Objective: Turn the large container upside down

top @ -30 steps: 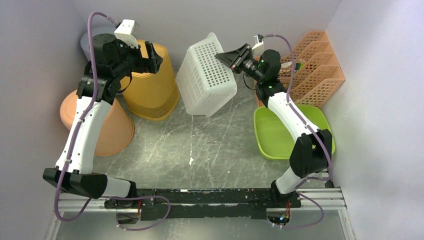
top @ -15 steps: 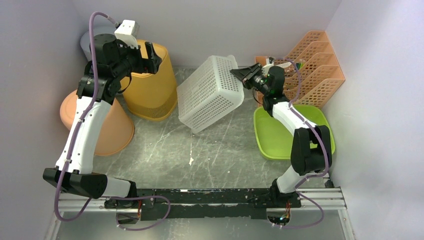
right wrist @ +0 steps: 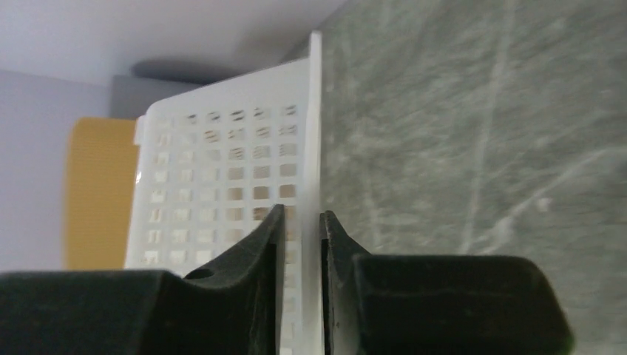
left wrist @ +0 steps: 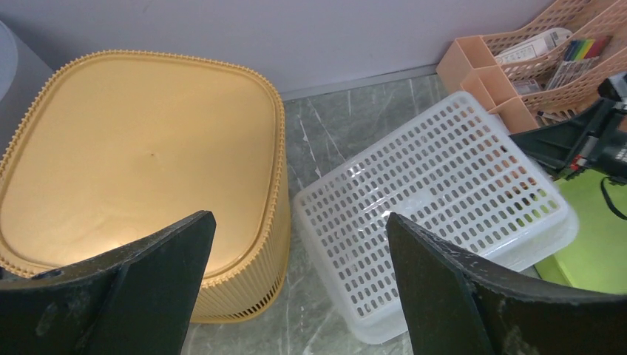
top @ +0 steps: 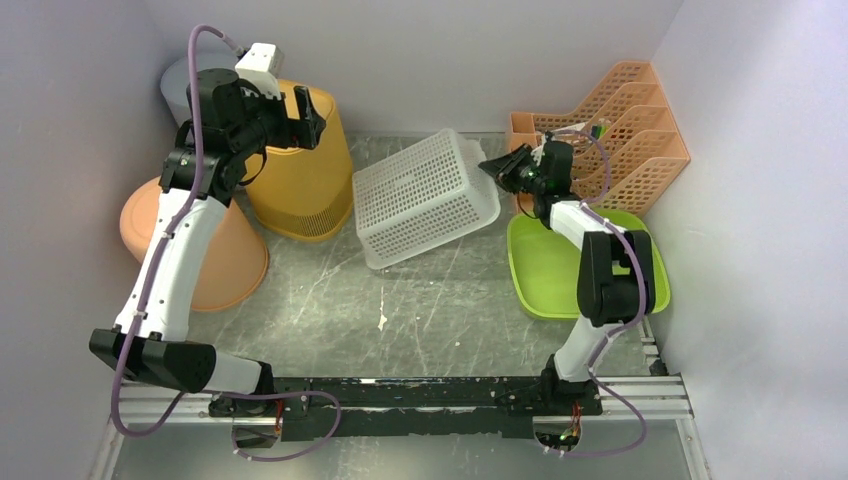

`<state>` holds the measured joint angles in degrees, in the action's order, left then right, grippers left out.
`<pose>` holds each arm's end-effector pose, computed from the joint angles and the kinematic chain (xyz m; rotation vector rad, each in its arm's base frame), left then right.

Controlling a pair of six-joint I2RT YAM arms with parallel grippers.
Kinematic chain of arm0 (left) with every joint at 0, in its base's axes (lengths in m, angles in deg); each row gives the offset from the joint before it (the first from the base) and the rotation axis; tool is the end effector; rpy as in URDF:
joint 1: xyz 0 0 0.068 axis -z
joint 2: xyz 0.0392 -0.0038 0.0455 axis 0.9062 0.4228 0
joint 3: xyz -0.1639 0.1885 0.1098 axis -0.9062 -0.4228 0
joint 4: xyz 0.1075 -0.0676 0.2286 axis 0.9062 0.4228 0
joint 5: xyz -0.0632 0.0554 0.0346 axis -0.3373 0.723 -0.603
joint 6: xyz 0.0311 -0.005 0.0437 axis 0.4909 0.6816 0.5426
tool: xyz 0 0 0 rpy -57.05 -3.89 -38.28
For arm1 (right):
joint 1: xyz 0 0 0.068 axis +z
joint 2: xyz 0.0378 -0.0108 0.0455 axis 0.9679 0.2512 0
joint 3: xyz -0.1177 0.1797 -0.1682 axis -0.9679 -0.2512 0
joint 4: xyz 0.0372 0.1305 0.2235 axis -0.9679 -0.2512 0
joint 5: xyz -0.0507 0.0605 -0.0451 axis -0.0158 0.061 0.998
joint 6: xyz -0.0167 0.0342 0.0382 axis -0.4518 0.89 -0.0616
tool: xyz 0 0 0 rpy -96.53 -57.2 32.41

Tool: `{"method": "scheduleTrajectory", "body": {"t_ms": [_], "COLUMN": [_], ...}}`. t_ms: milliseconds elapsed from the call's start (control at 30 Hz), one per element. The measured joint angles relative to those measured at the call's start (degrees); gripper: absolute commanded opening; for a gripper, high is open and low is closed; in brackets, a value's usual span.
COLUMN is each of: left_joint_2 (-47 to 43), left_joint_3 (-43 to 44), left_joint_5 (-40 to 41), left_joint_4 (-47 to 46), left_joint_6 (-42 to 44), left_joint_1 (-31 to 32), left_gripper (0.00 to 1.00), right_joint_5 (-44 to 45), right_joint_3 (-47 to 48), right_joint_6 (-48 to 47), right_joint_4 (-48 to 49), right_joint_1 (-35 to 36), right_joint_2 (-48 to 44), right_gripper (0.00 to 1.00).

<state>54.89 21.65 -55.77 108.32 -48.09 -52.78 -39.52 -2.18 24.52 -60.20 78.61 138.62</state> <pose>0.2843 -0.0669 0.4785 0.1928 1.8262 -0.3715 0.3927 0.0380 0.2434 0.5714 1.9243 1.1357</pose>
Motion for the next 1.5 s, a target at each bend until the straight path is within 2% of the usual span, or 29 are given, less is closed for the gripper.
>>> {"method": "scheduleTrajectory", "body": {"t_ms": [267, 433, 667, 833, 1067, 1167, 1267, 1400, 1500], "left_joint_2": [1.2, 1.2, 1.2, 1.4, 1.4, 1.4, 1.4, 1.8, 2.1], "left_joint_3": [-0.6, -0.7, -0.7, -0.7, -0.7, -0.9, -1.5, -1.7, -1.7], "left_joint_5": [0.0, 0.0, 0.0, -0.1, -0.2, -0.2, -0.2, -0.2, -0.2], "left_joint_4": [0.0, 0.0, 0.0, 0.0, 0.0, -0.1, -0.1, 0.0, 0.0], "left_joint_6": [0.0, 0.0, 0.0, -0.3, -0.5, -0.7, -0.7, -0.7, -0.7], "left_joint_1": [0.0, 0.0, 0.0, 0.0, 0.0, 0.0, 0.0, 0.0, 0.0], "left_gripper": [0.99, 0.99, 0.99, 0.99, 0.99, 0.99, 0.99, 0.99, 0.99], "right_joint_5": [4.2, 5.8, 5.7, 6.0, 7.1, 8.9, 12.9, 17.6, 20.2], "right_joint_3": [5.7, 8.2, 9.0, 9.0, 11.8, 16.6, 20.4, 20.6, 19.4], "right_joint_6": [-9.2, -13.2, -16.3, -18.2, -23.9, -28.9, -34.9, -39.3, -40.2], "right_joint_4": [-7.9, -12.4, -14.3, -16.2, -22.3, -26.2, -31.4, -37.8, -41.6], "right_joint_1": [-1.0, -0.9, -0.9, -0.9, 0.2, 3.6, 11.4, 21.1, 24.2], "right_joint_2": [11.4, 12.7, 12.6, 10.5, -1.0, -4.9, -7.7, -9.5, -9.6], "right_gripper": [0.15, 0.29, 0.37, 0.43, 0.45, 0.45, 0.45, 0.45, 0.45]}}
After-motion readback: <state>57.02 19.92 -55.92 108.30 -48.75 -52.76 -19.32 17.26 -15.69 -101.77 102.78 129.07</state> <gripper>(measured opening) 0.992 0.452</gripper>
